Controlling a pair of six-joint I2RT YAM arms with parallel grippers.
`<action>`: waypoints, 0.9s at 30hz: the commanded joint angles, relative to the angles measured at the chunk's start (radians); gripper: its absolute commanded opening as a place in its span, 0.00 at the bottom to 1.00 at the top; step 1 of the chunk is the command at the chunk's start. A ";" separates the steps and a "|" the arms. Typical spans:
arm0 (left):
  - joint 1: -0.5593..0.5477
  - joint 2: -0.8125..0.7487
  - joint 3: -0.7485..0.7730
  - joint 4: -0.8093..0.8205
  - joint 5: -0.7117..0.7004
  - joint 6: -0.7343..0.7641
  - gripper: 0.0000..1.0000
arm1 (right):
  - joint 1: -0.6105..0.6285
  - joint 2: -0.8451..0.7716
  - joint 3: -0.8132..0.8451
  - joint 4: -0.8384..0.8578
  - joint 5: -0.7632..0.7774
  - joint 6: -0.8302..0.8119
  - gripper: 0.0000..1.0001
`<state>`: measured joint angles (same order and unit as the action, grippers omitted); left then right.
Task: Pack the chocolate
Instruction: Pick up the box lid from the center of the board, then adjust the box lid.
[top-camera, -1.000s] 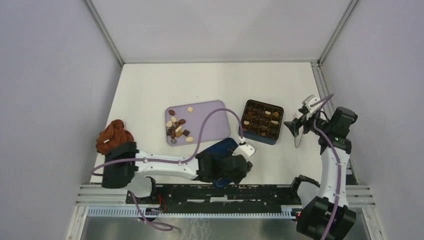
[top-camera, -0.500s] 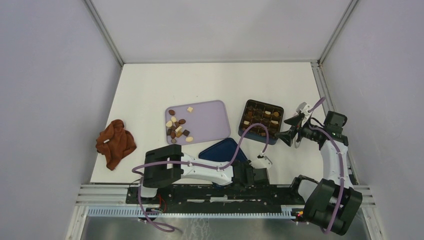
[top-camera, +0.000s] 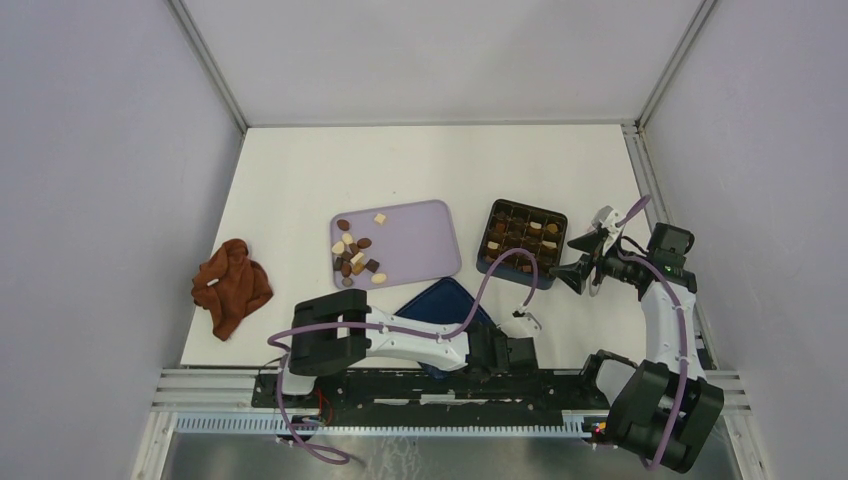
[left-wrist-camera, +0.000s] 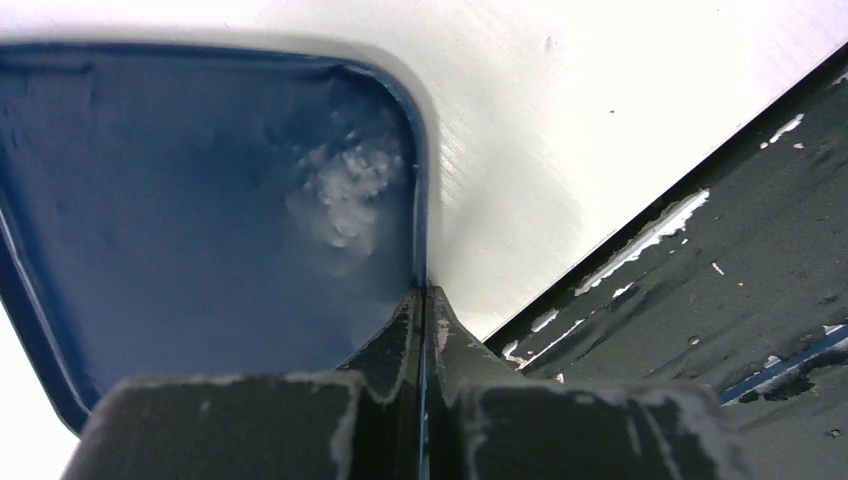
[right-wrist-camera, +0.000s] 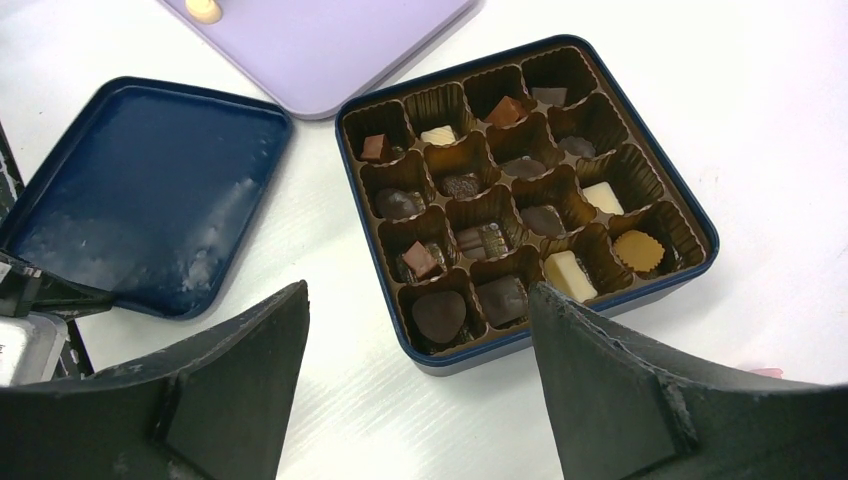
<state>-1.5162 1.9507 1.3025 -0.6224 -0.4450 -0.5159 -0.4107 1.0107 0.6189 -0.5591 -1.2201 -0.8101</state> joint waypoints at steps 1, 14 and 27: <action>0.001 -0.003 0.023 -0.016 -0.026 0.002 0.02 | 0.000 -0.013 0.037 -0.015 -0.037 -0.031 0.85; 0.151 -0.446 -0.033 0.111 0.202 0.242 0.02 | 0.028 0.072 0.222 -0.509 -0.015 -0.687 0.86; 0.537 -0.734 -0.072 0.103 0.910 0.451 0.02 | 0.399 0.096 0.376 -0.550 -0.032 -0.978 0.98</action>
<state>-1.0145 1.2385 1.2217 -0.4961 0.2035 -0.1898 -0.1009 1.1114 0.9260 -1.1709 -1.1885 -1.8011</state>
